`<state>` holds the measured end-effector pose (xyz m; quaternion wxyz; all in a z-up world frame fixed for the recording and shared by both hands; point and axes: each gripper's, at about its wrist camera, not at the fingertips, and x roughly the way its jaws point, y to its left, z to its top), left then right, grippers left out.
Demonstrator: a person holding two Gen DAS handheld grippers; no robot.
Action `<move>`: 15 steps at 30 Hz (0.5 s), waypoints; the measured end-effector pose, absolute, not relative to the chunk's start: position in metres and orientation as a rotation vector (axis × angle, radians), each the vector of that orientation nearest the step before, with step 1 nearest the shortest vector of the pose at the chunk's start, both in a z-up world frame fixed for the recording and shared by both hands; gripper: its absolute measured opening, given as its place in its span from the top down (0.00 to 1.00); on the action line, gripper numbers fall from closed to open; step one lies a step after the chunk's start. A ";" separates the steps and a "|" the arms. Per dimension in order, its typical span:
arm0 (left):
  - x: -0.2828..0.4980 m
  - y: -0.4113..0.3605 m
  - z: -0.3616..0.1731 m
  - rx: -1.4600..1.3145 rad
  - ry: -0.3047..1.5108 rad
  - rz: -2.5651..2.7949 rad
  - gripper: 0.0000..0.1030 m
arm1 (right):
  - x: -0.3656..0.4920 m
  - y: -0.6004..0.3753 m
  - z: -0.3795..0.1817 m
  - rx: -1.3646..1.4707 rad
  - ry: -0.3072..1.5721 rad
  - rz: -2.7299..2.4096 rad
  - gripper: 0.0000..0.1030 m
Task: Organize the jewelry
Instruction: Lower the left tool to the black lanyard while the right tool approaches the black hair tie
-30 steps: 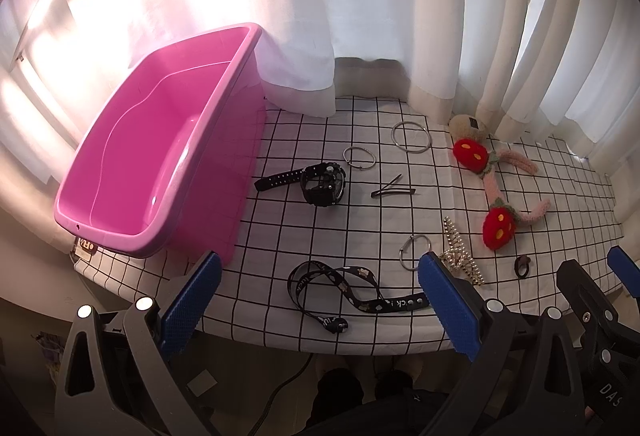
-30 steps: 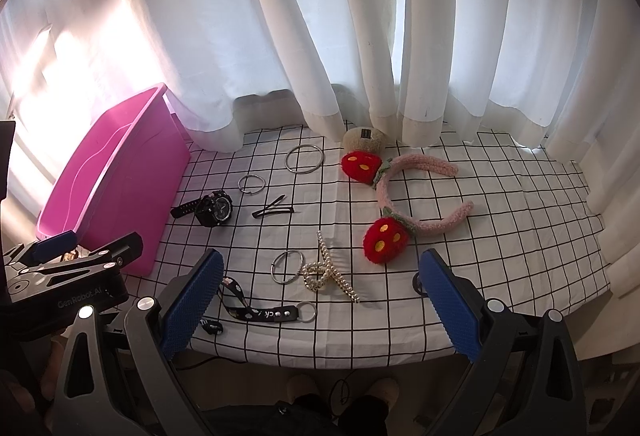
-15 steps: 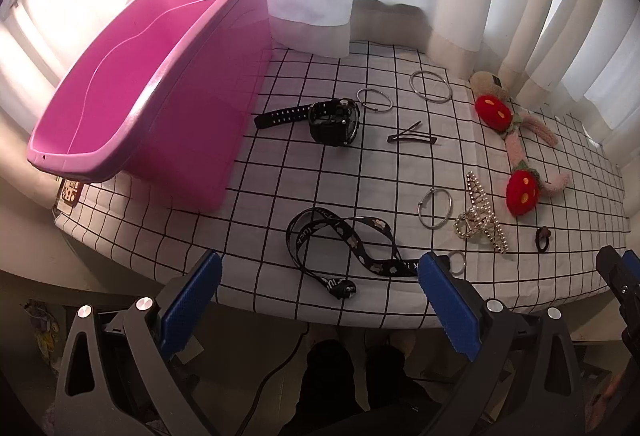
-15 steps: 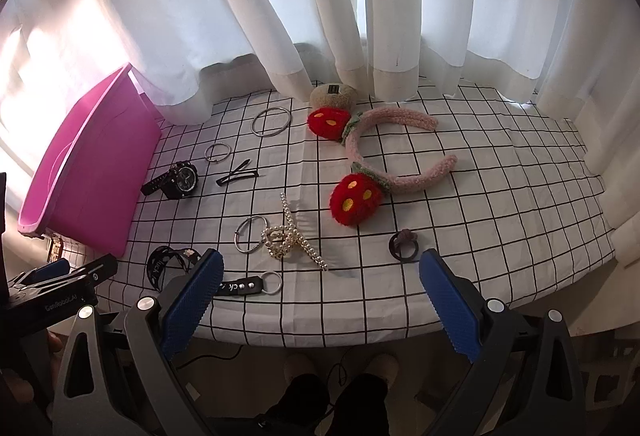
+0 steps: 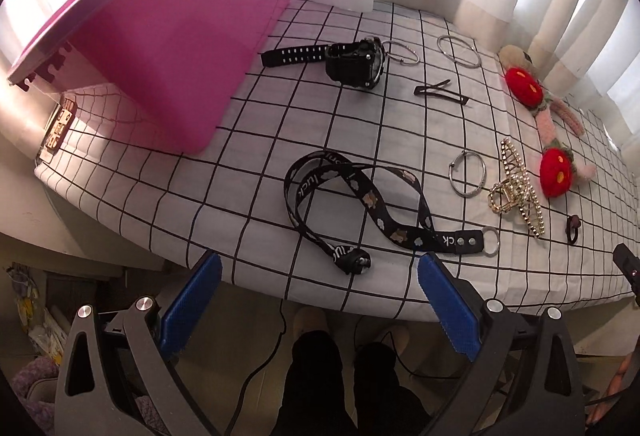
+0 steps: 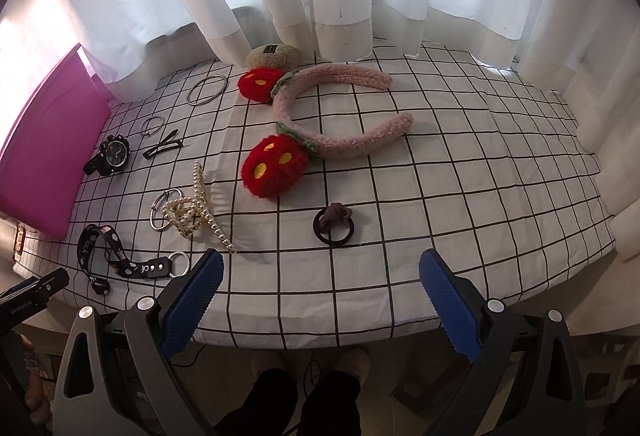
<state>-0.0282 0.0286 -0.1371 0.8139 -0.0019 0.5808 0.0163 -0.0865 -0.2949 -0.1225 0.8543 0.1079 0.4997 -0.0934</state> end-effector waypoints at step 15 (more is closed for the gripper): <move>-0.024 0.019 -0.174 -0.033 1.168 0.069 0.06 | -0.066 -0.308 -0.180 0.177 1.066 -0.131 0.09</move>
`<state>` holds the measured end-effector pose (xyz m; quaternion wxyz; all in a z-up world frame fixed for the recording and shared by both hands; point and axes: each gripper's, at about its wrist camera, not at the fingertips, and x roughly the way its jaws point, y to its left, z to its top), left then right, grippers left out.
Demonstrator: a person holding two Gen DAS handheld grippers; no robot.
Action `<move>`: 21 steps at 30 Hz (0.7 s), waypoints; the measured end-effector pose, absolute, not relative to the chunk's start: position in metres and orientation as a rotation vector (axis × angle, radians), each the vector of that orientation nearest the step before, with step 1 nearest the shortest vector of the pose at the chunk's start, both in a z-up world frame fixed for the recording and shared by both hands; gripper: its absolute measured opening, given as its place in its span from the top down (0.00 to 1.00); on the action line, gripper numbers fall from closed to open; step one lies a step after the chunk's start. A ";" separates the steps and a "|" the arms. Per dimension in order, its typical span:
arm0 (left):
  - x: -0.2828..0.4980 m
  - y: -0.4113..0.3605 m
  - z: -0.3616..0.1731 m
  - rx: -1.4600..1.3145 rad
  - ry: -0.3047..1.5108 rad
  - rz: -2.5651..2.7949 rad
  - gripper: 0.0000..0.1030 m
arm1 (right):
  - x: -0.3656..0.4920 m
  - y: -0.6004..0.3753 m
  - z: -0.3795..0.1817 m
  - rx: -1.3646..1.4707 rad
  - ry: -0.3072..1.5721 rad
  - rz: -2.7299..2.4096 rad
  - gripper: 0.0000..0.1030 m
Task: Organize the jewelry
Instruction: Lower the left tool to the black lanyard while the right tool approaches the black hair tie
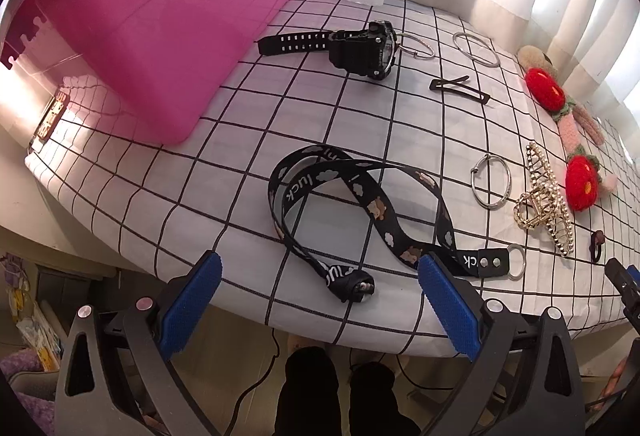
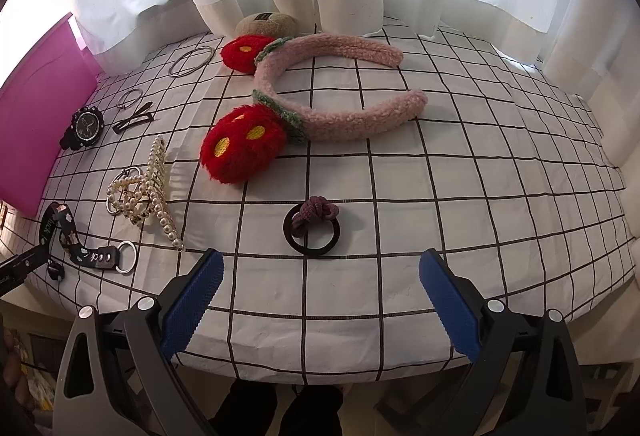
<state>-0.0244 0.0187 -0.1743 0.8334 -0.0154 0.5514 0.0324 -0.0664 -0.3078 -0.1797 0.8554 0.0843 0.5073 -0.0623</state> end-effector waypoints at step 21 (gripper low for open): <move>-0.005 0.008 -0.213 -0.104 1.207 0.075 0.06 | -0.049 -0.309 -0.208 0.122 1.098 -0.149 0.09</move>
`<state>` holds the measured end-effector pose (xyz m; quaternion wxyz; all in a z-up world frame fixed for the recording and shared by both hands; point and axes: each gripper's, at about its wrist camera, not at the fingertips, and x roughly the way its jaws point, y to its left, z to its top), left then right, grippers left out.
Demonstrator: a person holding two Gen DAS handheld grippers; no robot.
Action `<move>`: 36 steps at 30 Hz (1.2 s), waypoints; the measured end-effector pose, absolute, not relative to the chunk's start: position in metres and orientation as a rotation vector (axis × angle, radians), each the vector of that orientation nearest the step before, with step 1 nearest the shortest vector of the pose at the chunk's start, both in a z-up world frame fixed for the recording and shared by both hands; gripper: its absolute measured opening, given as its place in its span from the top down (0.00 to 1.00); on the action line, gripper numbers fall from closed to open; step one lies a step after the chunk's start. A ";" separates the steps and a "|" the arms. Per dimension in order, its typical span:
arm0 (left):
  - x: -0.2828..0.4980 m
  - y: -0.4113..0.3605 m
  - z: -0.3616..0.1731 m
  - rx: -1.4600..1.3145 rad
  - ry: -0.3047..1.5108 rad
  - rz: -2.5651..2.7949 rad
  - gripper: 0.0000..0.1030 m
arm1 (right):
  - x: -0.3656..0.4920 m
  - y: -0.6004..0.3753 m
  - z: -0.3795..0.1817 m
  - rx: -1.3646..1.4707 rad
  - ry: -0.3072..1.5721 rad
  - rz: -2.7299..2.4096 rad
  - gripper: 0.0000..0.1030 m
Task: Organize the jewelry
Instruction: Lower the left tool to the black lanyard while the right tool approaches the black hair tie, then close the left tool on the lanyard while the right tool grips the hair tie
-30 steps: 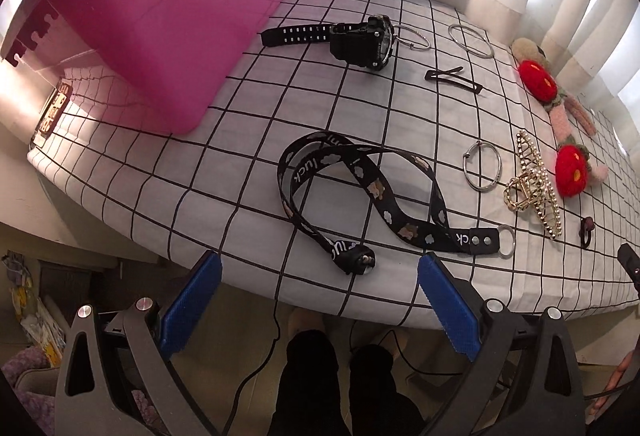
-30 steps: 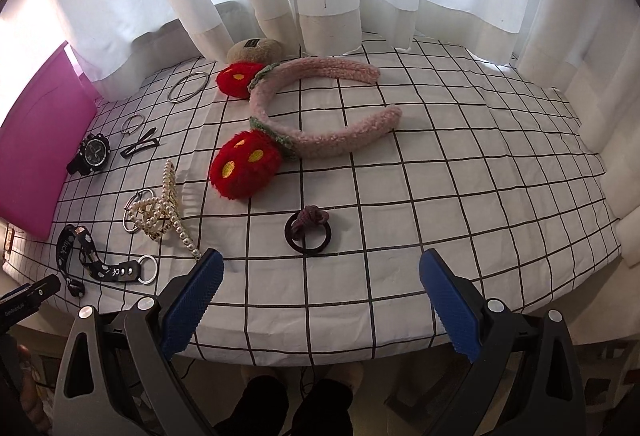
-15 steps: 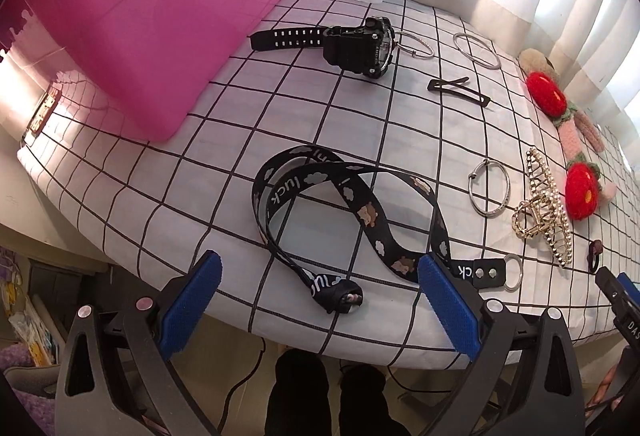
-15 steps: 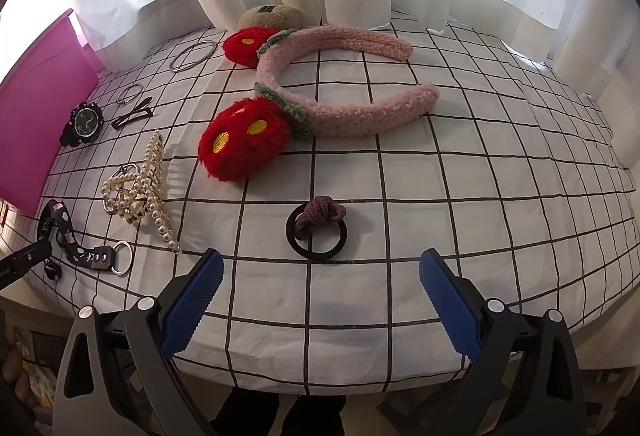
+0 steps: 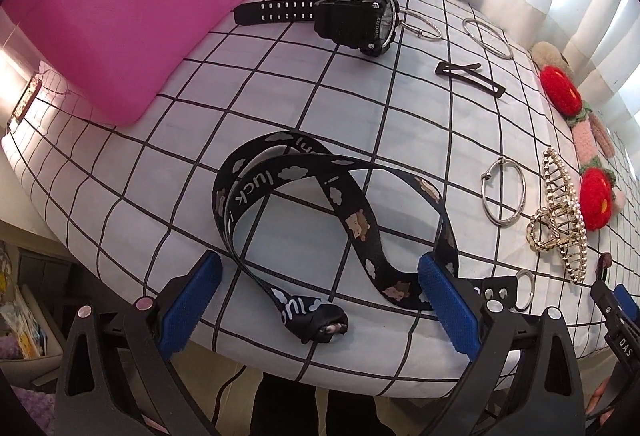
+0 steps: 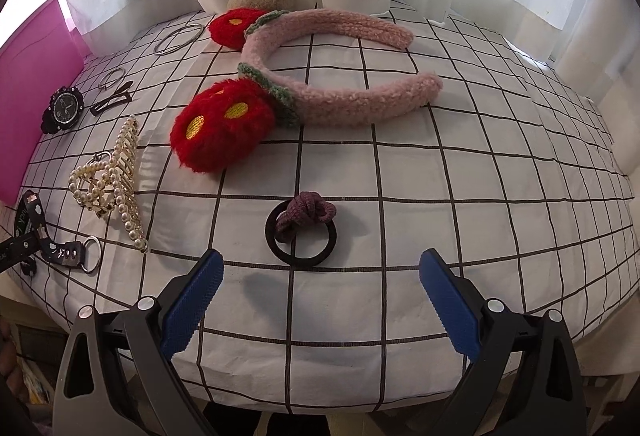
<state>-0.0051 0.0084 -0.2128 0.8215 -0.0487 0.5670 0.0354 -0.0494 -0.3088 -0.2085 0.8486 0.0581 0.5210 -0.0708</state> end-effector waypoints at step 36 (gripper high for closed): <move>-0.013 0.007 -0.188 -0.071 1.098 0.035 0.96 | -0.047 -0.302 -0.197 0.146 1.051 -0.076 0.91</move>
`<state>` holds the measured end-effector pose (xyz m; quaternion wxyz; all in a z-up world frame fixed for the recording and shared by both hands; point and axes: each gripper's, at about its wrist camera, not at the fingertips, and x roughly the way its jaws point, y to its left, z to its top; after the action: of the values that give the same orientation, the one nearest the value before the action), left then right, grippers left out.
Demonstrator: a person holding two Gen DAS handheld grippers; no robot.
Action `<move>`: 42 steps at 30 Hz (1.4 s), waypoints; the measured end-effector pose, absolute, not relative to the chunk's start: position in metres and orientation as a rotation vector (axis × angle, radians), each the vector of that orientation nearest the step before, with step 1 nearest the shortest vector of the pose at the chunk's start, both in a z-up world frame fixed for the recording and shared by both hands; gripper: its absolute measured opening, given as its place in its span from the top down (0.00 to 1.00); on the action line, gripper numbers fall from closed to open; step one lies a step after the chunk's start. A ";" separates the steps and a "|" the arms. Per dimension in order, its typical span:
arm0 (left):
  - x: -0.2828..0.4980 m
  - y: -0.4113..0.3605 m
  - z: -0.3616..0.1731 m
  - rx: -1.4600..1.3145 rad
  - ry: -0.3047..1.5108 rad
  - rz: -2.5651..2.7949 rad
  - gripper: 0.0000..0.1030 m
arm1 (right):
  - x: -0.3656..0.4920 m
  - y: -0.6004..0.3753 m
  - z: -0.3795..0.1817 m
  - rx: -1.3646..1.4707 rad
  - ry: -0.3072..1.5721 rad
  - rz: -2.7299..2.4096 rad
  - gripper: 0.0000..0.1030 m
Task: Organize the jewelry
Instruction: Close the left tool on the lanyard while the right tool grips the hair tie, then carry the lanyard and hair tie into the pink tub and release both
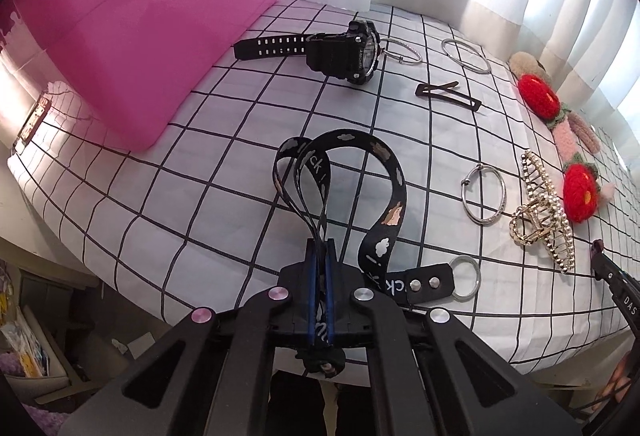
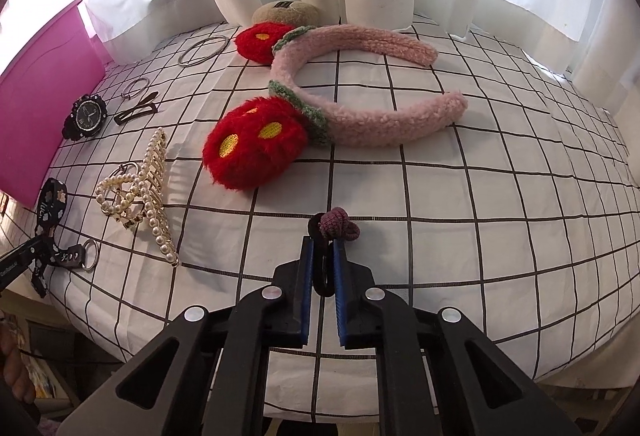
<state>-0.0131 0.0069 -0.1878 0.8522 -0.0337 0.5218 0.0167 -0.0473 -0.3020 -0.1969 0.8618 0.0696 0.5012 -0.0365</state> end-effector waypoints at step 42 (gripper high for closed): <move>0.029 0.140 0.082 -0.035 0.603 0.068 0.96 | 0.079 -0.087 0.070 0.108 0.622 0.542 0.91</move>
<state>0.0287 0.1403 0.0823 0.9541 -0.0171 0.2970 0.0336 0.0795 -0.0868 0.0703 0.9148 0.0524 0.3020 0.2631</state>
